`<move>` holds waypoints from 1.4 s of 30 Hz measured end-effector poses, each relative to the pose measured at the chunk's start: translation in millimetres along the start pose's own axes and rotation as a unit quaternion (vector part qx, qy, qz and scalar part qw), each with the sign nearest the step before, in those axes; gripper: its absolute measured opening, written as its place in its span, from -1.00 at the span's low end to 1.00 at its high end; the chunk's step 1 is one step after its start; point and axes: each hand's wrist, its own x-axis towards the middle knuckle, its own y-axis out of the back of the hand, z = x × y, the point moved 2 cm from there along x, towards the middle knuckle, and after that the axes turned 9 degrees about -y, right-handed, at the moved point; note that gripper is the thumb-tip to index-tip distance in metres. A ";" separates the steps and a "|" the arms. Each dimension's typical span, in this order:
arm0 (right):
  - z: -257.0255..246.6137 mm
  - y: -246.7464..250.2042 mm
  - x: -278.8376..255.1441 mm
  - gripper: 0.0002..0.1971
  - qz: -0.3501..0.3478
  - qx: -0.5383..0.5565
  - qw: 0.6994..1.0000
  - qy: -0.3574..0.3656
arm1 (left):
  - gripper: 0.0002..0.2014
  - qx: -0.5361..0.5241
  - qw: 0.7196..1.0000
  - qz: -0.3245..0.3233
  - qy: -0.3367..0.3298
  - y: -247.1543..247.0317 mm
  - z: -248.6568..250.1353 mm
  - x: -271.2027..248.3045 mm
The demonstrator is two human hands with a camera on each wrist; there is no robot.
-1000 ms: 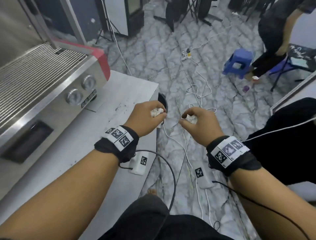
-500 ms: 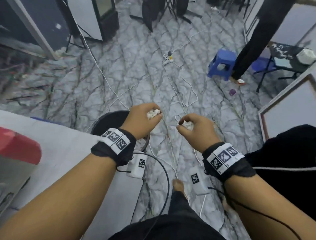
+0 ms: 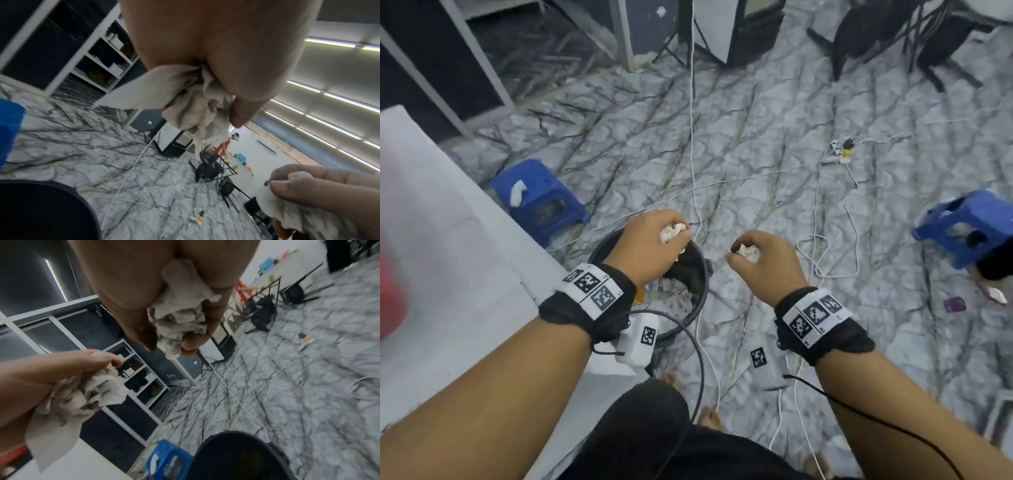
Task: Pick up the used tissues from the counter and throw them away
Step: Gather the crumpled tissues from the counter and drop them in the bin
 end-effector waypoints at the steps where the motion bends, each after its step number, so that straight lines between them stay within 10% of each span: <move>1: -5.2 -6.5 13.1 -0.92 -0.013 0.003 1.000 0.009 | -0.91 0.003 1.000 0.014 0.020 5.5 -8.2 4.5; 17: -97.3 -90.0 176.1 -0.93 -0.168 -0.022 0.978 0.120 | -0.87 0.049 0.978 0.139 0.150 65.6 -95.9 67.1; 29: -80.8 -166.7 299.4 -0.89 -0.390 -0.107 0.901 0.157 | -0.85 0.007 0.879 0.242 0.411 17.2 -163.8 95.5; 42: 42.0 -294.8 345.7 -0.68 -0.447 -0.110 0.875 -0.151 | -0.81 -0.146 0.766 0.273 0.564 -124.2 -295.6 84.9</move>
